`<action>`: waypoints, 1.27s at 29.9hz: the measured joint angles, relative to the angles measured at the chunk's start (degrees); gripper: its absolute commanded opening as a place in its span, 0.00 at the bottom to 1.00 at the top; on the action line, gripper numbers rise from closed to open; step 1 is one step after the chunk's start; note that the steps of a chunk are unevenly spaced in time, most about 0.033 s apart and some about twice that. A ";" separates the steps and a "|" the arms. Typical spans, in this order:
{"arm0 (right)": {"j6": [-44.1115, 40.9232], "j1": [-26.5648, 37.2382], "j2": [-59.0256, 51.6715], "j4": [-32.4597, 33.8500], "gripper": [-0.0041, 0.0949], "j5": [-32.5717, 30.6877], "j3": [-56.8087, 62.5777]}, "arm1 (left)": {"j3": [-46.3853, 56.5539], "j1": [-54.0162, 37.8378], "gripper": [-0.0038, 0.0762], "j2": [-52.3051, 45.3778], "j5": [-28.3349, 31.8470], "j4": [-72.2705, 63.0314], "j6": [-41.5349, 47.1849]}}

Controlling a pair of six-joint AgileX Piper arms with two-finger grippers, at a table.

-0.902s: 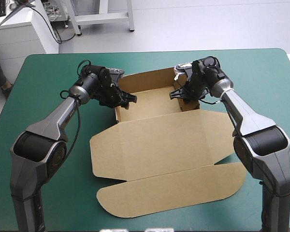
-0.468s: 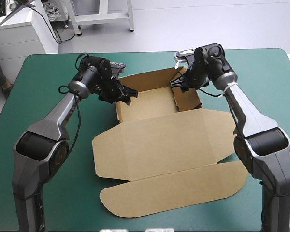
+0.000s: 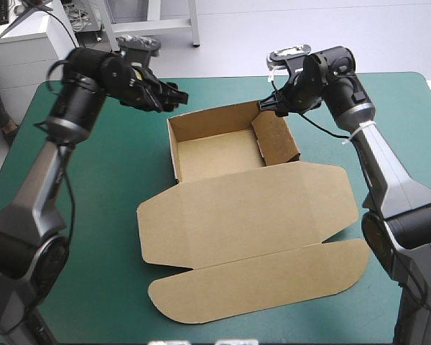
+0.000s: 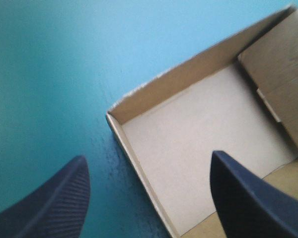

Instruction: Fold the box

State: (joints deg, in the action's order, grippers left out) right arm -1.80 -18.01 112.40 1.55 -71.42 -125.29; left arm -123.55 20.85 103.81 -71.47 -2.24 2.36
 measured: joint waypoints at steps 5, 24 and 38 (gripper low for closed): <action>0.00 0.00 -3.55 0.04 0.54 -0.01 -0.19 | -1.12 0.00 0.41 -12.36 -0.06 2.24 -3.25; -0.05 0.00 -0.58 1.21 0.54 -0.06 -0.38 | 39.71 0.00 0.04 -65.38 0.58 3.57 -11.58; -0.05 0.00 13.24 1.11 0.48 0.14 -0.28 | 83.32 0.00 0.04 -104.51 4.16 4.47 5.58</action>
State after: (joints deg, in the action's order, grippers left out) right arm -1.85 -18.01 125.64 2.66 -71.27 -125.57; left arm -40.23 20.85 -0.70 -67.32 2.23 7.94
